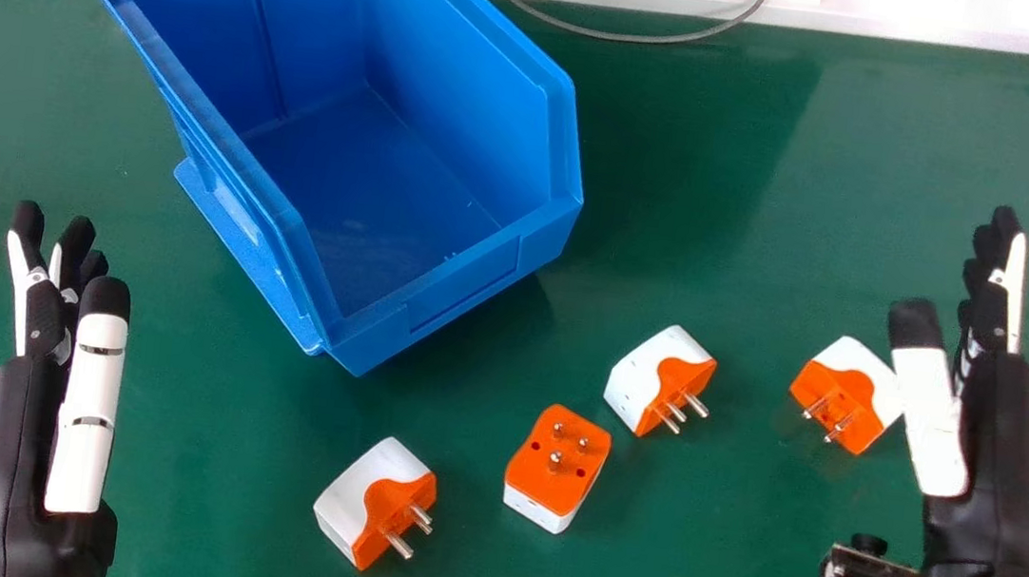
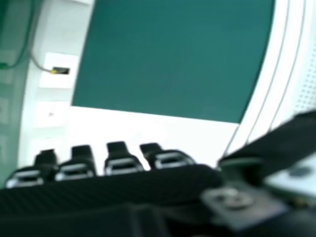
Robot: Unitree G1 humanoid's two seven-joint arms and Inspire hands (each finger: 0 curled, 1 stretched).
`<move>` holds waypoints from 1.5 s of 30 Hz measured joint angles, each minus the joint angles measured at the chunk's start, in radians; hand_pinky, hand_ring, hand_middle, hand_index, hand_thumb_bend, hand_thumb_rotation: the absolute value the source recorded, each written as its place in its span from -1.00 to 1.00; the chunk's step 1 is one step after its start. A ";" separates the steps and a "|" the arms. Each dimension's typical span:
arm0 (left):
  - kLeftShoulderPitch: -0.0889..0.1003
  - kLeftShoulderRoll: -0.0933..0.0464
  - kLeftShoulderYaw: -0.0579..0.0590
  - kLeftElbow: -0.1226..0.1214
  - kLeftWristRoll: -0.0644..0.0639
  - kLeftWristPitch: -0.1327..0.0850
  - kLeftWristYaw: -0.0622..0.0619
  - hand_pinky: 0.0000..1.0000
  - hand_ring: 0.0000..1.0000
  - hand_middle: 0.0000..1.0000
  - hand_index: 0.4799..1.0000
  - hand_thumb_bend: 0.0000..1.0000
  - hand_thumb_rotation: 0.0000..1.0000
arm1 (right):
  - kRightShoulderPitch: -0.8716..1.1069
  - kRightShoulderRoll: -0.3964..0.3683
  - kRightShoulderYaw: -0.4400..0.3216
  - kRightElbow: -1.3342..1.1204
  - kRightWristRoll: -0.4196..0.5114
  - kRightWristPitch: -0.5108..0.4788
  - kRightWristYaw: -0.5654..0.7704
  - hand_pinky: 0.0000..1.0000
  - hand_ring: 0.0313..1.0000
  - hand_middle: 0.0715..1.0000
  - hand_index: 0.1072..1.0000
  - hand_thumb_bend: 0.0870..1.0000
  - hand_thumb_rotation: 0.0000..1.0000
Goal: Pick all objects and put in blue box
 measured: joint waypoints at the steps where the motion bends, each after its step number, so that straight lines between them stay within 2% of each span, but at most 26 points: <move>1: 0.001 0.000 0.000 0.000 0.000 0.000 0.001 1.00 1.00 1.00 1.00 -0.21 0.69 | 0.000 -0.008 -0.001 0.009 -0.013 -0.007 -0.005 1.00 1.00 1.00 1.00 0.28 1.00; 8: 0.008 -0.003 0.000 0.000 0.000 0.000 0.005 1.00 1.00 1.00 1.00 -0.27 0.71 | 0.001 -0.075 0.000 0.019 -0.136 -0.017 -0.035 1.00 1.00 1.00 1.00 0.18 1.00; 10: 0.012 -0.004 0.000 0.000 0.000 0.000 0.007 1.00 1.00 1.00 1.00 -0.21 0.69 | 0.003 -0.085 0.001 0.019 -0.165 -0.013 -0.040 1.00 1.00 1.00 1.00 0.16 0.82; 12: 0.014 -0.004 0.000 -0.001 0.000 0.000 0.010 1.00 1.00 1.00 1.00 -0.16 0.68 | 0.006 -0.093 0.002 0.019 -0.196 -0.007 -0.049 0.97 1.00 1.00 1.00 0.15 0.74; 16: 0.022 -0.004 -0.001 -0.007 0.000 0.000 0.010 1.00 1.00 1.00 1.00 -0.13 0.69 | 0.007 -0.114 0.007 0.028 -0.258 0.017 -0.065 0.91 1.00 1.00 1.00 0.18 0.66; 22: 0.032 -0.004 -0.002 -0.014 0.000 0.001 0.011 1.00 1.00 1.00 1.00 -0.17 0.71 | 0.015 -0.130 0.026 0.032 -0.360 0.111 -0.077 0.81 1.00 1.00 0.97 0.20 0.60; 27: 0.034 -0.004 -0.003 -0.021 -0.004 0.002 0.008 1.00 1.00 1.00 1.00 -0.17 0.66 | 0.014 -0.137 0.045 0.065 -0.390 0.153 -0.091 0.79 0.97 0.99 0.95 0.19 0.54; 30: 0.035 -0.004 -0.003 -0.022 -0.014 0.003 0.000 1.00 1.00 1.00 1.00 -0.19 0.66 | 0.006 -0.144 0.050 0.094 -0.398 0.175 -0.095 0.81 0.97 0.99 0.95 0.20 0.55; 45: 0.046 -0.002 0.000 -0.039 -0.014 0.014 -0.004 1.00 1.00 1.00 1.00 -0.25 0.73 | -0.075 -0.181 0.066 0.262 -0.395 0.205 -0.124 0.75 0.89 0.92 0.87 0.14 0.47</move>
